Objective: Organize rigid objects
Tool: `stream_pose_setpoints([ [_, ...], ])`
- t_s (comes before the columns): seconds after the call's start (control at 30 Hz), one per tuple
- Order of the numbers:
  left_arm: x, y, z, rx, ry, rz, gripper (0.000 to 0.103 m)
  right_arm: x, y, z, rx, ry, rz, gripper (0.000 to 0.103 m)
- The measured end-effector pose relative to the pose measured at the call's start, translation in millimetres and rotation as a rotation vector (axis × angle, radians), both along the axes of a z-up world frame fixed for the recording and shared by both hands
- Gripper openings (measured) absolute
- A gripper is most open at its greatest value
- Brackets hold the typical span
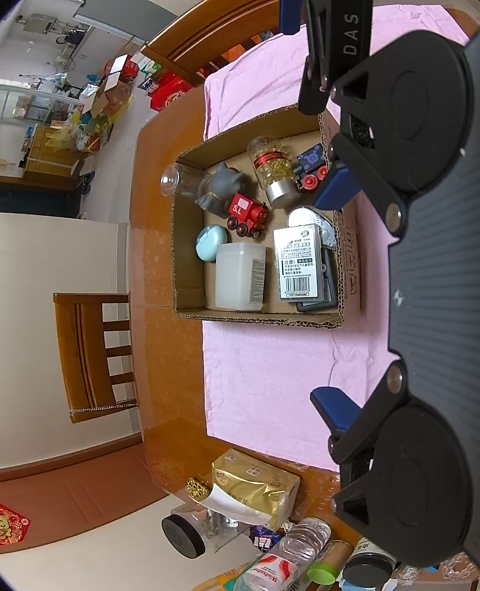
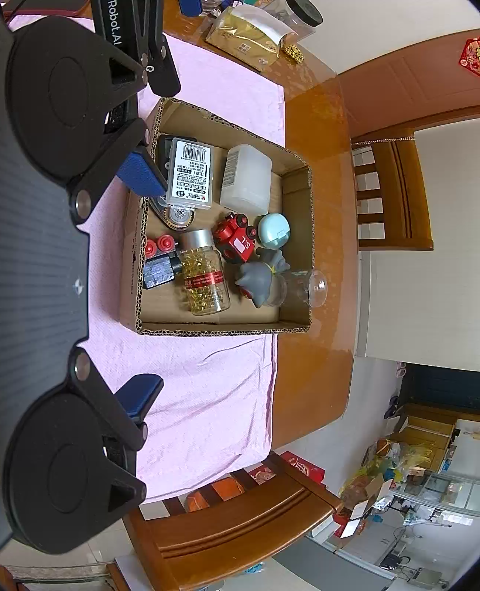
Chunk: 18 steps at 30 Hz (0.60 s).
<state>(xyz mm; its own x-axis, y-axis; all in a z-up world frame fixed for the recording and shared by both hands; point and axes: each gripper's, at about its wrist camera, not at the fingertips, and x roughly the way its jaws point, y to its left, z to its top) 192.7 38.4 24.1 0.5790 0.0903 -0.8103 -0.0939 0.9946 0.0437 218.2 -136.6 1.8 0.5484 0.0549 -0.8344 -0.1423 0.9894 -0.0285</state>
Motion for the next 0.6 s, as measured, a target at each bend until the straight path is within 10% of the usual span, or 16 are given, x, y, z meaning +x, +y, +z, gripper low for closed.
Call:
stream_pose_setpoints([
  [0.6, -0.7, -0.3, 1.9, 0.003, -0.001, 0.007, 0.101, -0.9, -1.3, 3.1, 0.008, -0.009, -0.001, 0.103],
])
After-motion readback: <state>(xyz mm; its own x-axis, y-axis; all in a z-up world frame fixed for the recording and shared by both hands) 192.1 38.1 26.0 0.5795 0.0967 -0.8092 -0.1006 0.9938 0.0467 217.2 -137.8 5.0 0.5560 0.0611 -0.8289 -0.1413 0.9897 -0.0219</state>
